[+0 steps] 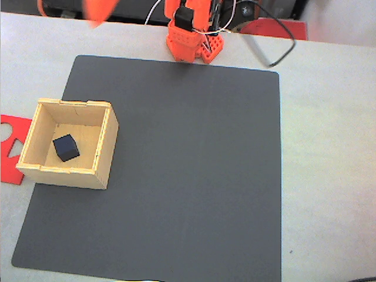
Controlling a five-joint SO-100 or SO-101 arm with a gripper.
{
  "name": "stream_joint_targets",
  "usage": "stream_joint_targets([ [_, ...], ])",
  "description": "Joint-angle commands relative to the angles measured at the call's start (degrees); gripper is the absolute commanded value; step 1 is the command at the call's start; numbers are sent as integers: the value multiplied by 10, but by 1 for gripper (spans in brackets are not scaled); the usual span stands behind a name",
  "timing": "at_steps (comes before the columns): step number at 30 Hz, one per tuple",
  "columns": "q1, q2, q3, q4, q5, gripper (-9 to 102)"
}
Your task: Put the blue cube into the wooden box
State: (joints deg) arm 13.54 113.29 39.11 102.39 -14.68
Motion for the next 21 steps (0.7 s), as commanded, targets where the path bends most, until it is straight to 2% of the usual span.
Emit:
stream_joint_targets([
  [1,-92,186,133,-33,-1,0],
  [5,-166,408,363,-131,-39,0],
  [7,-175,525,487,-186,-65,0],
  [9,-172,599,563,-205,-77,0],
  [15,-120,641,732,-246,-84,0],
  [21,-117,586,906,-310,-53,0],
])
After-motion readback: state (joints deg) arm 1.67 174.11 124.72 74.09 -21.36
